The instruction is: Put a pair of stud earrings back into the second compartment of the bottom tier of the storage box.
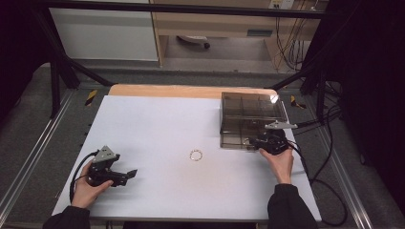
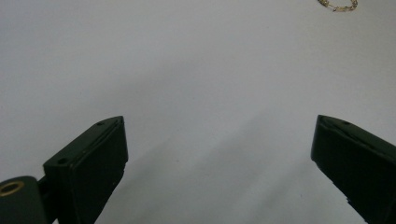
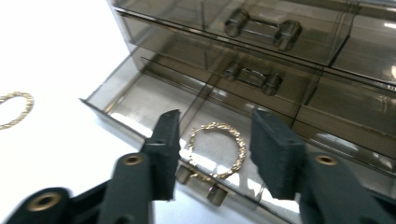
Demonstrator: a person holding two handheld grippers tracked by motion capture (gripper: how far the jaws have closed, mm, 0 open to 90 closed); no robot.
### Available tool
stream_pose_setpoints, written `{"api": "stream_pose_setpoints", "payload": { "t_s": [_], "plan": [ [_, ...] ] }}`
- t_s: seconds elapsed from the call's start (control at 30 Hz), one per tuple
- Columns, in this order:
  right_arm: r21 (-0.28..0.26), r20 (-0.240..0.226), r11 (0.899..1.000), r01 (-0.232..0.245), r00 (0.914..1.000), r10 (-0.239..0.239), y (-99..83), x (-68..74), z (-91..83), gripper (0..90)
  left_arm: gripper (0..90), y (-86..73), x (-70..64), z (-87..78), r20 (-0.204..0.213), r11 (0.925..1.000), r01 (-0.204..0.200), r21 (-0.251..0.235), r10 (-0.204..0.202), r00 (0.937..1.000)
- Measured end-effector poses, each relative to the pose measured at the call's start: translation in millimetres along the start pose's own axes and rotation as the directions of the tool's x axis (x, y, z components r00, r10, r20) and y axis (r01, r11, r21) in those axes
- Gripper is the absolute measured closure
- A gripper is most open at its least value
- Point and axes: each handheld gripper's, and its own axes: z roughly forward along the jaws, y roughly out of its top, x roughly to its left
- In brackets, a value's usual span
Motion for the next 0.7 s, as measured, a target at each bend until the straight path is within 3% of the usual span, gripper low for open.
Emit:
{"api": "stream_pose_setpoints", "payload": {
  "t_s": [0.23, 0.33, 0.47, 0.7],
  "plan": [
    [-0.046, -0.046, 0.998, 0.033, 0.9983, -0.035, 3.0, 16.7, -14.2, 21.8, 3.9, 0.3, -0.3, -0.1, 0.0, 1.0, -0.001, -0.001, 0.001, 1.0],
    [-0.032, -0.058, 0.998, 0.057, 0.9965, -0.059, 4.5, 26.4, -16.2, 11.2, 3.9, 0.5, -0.7, -0.1, -0.001, 1.0, 0.001, -0.005, -0.001, 1.0],
    [-0.002, -0.083, 0.997, 0.082, 0.9931, -0.082, 4.3, 40.2, -17.6, 4.6, 3.9, 0.5, -0.6, 0.1, -0.002, 1.0, -0.003, 0.001, 0.003, 1.0],
    [-0.022, -0.11, 0.996, 0.084, 0.9903, -0.086, 5.0, 57.5, -21.5, 0.9, 3.9, 0.6, -0.7, 0.2, -0.001, 1.0, -0.003, 0.0, 0.003, 1.0]
  ]
}}
